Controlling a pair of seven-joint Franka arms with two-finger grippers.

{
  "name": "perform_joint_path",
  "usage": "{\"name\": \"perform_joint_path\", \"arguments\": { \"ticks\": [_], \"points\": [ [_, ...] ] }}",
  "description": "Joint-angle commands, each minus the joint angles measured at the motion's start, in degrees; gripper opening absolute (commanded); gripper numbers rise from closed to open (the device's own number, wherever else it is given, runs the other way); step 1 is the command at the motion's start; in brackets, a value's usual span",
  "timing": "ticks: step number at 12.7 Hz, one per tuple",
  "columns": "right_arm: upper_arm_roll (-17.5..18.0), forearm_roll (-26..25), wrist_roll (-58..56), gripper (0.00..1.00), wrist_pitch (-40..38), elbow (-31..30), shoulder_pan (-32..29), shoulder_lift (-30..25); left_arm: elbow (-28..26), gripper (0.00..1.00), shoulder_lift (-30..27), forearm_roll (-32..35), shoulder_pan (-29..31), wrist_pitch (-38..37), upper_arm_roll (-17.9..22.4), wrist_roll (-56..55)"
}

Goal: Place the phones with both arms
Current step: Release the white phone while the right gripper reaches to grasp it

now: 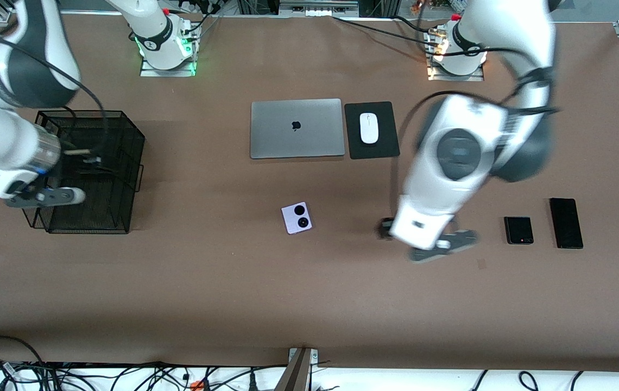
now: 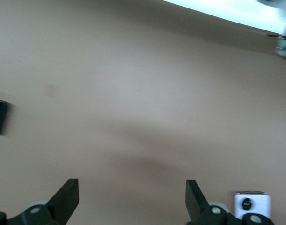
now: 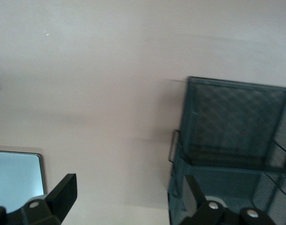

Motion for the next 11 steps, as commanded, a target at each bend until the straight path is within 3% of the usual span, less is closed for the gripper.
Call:
{"name": "perform_joint_path", "arguments": {
  "ticks": [1, 4, 8, 11],
  "points": [
    [-0.26, -0.67, 0.81, 1.00, 4.46, 1.59, 8.56, 5.19, -8.75, 1.00, -3.20, 0.35, 5.97, 0.64, -0.93, 10.32],
    [-0.26, -0.32, 8.87, 1.00, 13.59, 1.94, 16.56, 11.16, -13.50, 1.00, -3.11, 1.40, 13.70, 4.23, -0.84, 21.75],
    [-0.43, -0.67, 16.07, 1.00, 19.50, 18.60, 24.40, 27.84, -27.45, 1.00, -3.38, 1.59, 18.55, 18.09, -1.02, 31.77],
    [-0.43, -0.84, 21.73, 1.00, 30.75, 21.54, 27.04, 34.90, -32.76, 1.00, -2.85, 1.41, 23.12, 26.03, -1.02, 39.07]
  ]
}}
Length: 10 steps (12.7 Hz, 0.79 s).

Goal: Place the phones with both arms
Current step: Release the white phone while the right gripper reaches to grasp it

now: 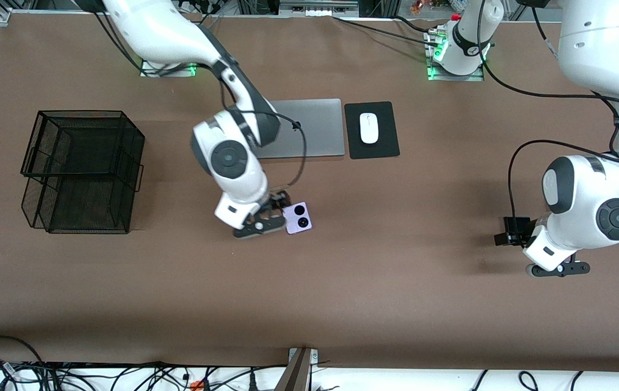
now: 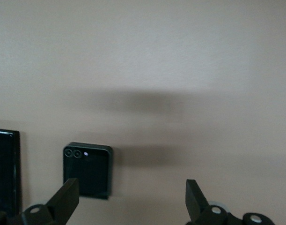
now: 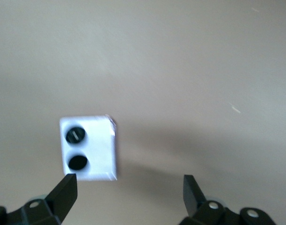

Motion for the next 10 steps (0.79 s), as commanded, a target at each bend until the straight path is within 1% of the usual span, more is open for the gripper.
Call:
{"name": "perform_joint_path", "arguments": {
  "ticks": [1, 2, 3, 5, 7, 10],
  "points": [
    [-1.00, -1.10, 2.29, 1.00, 2.93, 4.87, 2.32, 6.10, -4.07, 1.00, -1.27, 0.69, 4.09, 3.49, -1.01, 6.69],
    [-1.09, -2.41, 2.37, 1.00, 3.46, 4.87, 2.85, 6.89, -4.07, 1.00, -0.83, 0.43, 5.24, 3.58, -1.10, 8.72],
    [-1.00, -4.07, 2.81, 1.00, 5.64, 4.87, 3.38, 7.95, -4.16, 1.00, -0.39, 0.25, 6.29, 3.58, -1.19, 11.00],
    [-1.00, -4.27, 5.18, 1.00, 8.11, 4.87, 3.82, 9.01, -5.21, 1.00, 0.32, 0.25, 6.92, 4.97, -1.19, 12.25],
    [-1.00, -4.18, 5.71, 1.00, 8.12, 4.78, 4.61, 9.45, -8.45, 1.00, 0.41, 0.25, 7.62, 8.75, -1.28, 12.77],
    [-1.00, -4.35, 5.71, 1.00, 7.86, 4.26, 5.75, 10.15, -9.69, 1.00, 1.11, -1.42, 8.06, 9.73, -1.28, 13.13]
  ]
}}
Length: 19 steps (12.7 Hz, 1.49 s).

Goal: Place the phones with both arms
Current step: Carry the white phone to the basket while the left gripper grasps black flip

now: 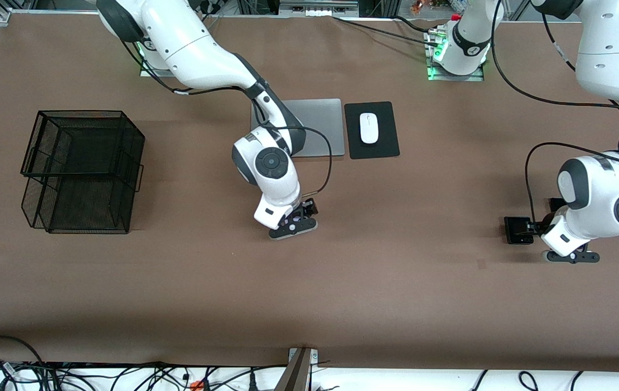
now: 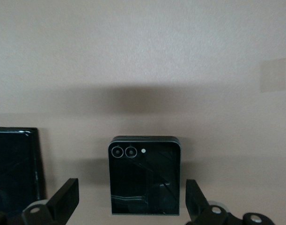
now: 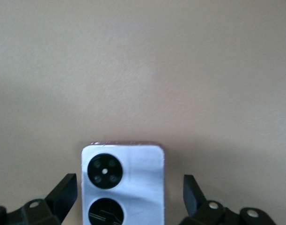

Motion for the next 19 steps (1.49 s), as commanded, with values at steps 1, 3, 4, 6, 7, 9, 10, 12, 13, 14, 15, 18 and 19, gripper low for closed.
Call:
{"name": "perform_joint_path", "arguments": {
  "ticks": [1, 3, 4, 6, 7, 9, 10, 12, 13, 14, 15, 18, 19],
  "points": [
    [-0.61, -0.95, 1.34, 1.00, -0.13, 1.27, 1.46, 1.54, -1.96, 1.00, -0.42, -1.24, 1.01, 0.92, -0.80, 2.04],
    [-0.70, -1.21, 1.34, 1.00, 0.13, 1.27, 1.56, 2.25, -2.49, 1.00, -0.25, -1.24, 1.53, 0.92, -1.50, 2.13],
    [-0.62, -2.34, 1.42, 1.00, 0.13, 1.26, 1.73, 2.51, -2.84, 1.00, 0.28, -1.33, 1.54, 0.83, -1.59, 2.13],
    [-0.70, -3.32, 1.34, 0.51, 0.13, 1.26, 1.91, 3.04, -3.11, 1.00, 1.07, -3.95, 1.54, 1.01, -1.59, 2.22],
    [-0.70, -2.97, 1.86, 0.19, -0.48, 1.35, 1.73, 2.78, -3.11, 1.00, 1.51, -4.49, 1.54, 1.35, -1.59, 2.22],
    [-0.70, -2.27, 4.57, 0.16, -3.71, 1.35, 1.56, 0.59, -3.11, 1.00, 1.86, -4.75, 1.71, 1.62, -1.59, 2.13],
    [-0.88, -2.26, 5.20, 0.16, -7.48, 1.35, 1.47, -0.90, -3.11, 1.00, 1.86, -5.80, 1.71, 2.06, -1.59, 2.13],
    [-1.41, -2.09, 3.98, 0.16, -16.96, 1.35, -2.90, -7.21, -2.84, 1.00, 2.13, -6.07, 1.71, 2.15, -1.59, 2.13],
    [-1.58, -2.00, 3.28, 0.17, -20.49, 1.09, -3.88, -9.85, -2.75, 0.79, 2.13, -6.07, 1.71, 2.06, -1.50, 2.22],
    [-2.19, -1.83, 3.01, 0.17, -24.53, 0.31, -4.50, -12.23, -2.75, 0.52, 2.04, -6.07, 1.71, 2.06, -1.59, 2.31],
    [-4.20, -1.83, 2.92, 0.17, -28.13, -0.31, -5.12, -14.08, -2.49, 0.35, 1.95, -5.99, 1.71, 1.97, -1.50, 2.31],
    [-11.67, -1.39, -1.72, 0.17, -36.76, -3.03, -6.70, -20.84, -1.70, 0.17, 0.03, -5.81, 1.10, 1.54, -1.59, 2.22],
    [-13.69, 0.44, -3.22, 0.16, -37.83, -4.26, -8.62, -23.13, -1.00, 0.17, -1.81, -5.90, 0.84, 0.93, -1.94, 1.87]
  ]
}}
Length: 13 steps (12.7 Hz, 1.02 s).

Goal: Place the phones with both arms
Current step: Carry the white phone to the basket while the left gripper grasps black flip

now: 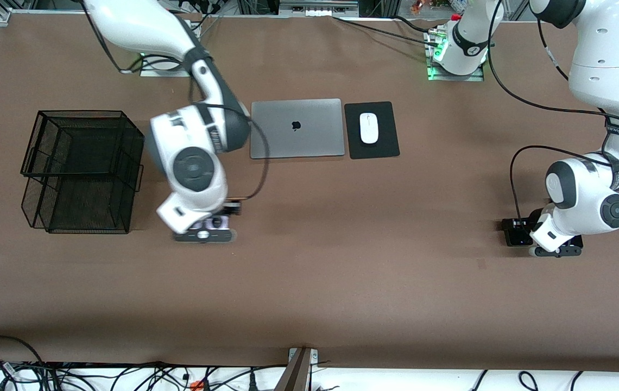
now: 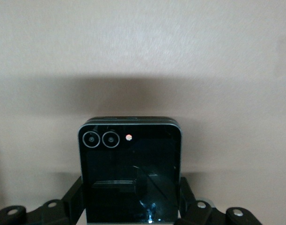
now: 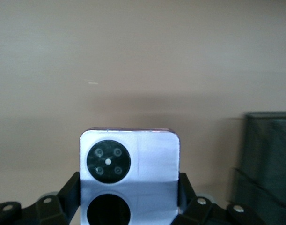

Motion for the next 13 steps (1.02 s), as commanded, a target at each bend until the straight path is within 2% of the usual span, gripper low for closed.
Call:
{"name": "perform_joint_path", "arguments": {
  "ticks": [1, 4, 6, 8, 10, 11, 13],
  "points": [
    [-3.17, 5.83, -7.35, 0.16, -2.71, -6.08, -5.89, -7.32, 0.94, 0.17, -5.70, -1.59, -0.37, -2.61, -2.44, 0.60],
    [-4.50, 6.83, -23.80, 0.16, -6.57, -6.88, -14.78, -8.22, 4.00, 0.17, -10.28, -1.68, -0.37, -9.98, -7.63, -4.47],
    [-8.34, 6.74, -29.26, 0.14, -11.21, -8.89, -16.38, -10.22, 9.18, 0.17, -10.46, -1.51, -0.72, -16.23, -11.84, -11.93],
    [-12.22, 5.52, -33.48, 0.14, -10.90, -18.95, -16.30, -19.15, 11.92, 0.17, -10.29, -1.07, -2.90, -17.13, -15.37, -21.42],
    [-13.37, 0.26, -34.38, 0.14, -4.86, -32.39, -16.39, -28.74, 13.67, 0.17, -10.03, -0.89, -7.90, -17.13, -15.47, -28.72],
    [-15.03, -0.46, -34.38, 0.14, -0.65, -39.59, -16.39, -32.18, 14.64, 0.17, -9.67, -0.80, -9.58, -17.13, -15.38, -31.37],
    [-19.76, -1.25, -35.08, 0.14, 4.04, -47.02, -16.39, -33.88, 14.83, 0.17, -9.23, -0.80, -10.56, -17.04, -15.47, -32.98]
  ]
}}
